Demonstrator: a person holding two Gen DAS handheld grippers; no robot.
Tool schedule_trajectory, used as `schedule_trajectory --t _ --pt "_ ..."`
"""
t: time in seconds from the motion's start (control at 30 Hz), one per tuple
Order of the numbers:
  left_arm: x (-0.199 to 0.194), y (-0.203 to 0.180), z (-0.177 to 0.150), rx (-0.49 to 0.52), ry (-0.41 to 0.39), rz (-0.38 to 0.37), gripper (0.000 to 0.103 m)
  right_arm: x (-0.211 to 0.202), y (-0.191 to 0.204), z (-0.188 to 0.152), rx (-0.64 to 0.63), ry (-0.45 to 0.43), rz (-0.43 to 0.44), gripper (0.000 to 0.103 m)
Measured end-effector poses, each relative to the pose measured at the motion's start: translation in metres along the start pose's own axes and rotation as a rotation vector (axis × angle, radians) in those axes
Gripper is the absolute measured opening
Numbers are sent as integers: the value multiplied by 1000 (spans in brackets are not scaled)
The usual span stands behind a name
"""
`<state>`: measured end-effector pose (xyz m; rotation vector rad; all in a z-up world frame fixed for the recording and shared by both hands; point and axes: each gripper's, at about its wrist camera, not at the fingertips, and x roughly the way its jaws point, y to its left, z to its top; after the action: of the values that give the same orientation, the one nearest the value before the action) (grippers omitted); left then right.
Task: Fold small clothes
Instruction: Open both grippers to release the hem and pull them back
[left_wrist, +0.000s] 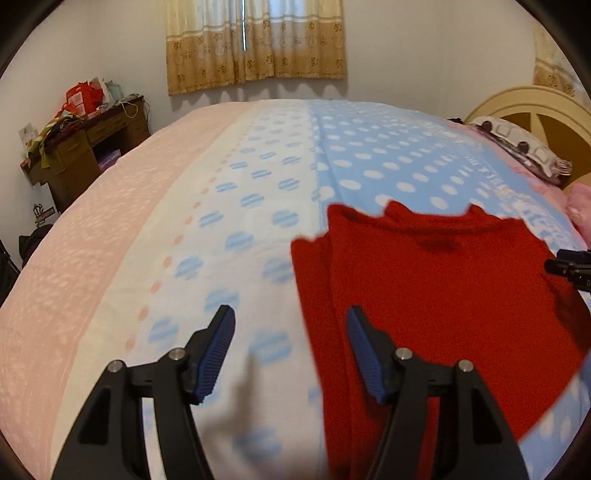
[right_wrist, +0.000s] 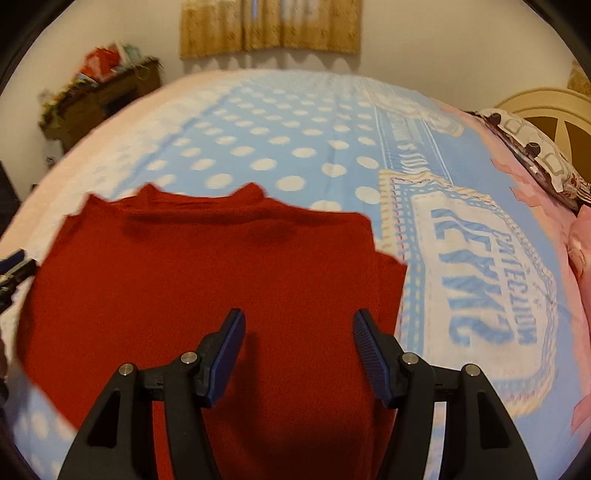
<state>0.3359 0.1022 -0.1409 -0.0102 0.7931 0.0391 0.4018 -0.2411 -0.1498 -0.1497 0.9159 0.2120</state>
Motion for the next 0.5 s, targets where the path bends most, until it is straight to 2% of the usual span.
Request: schedule_trajectory --t 0.17,0.23,0.3,0.5 --pt "-14 -10 -35 14 40 -48 70 -20 13 -40 -2 2 47 62" --pt "-12 -16 -43 37 48 -20 73 -21 17 -57 -6 20 59 62" --pt "-14 -17 -42 41 38 -7 76 -19 20 -72 -27 15 31 62" --pt "-23 -14 -48 24 53 -27 78 -40 18 -76 3 -14 38 62"
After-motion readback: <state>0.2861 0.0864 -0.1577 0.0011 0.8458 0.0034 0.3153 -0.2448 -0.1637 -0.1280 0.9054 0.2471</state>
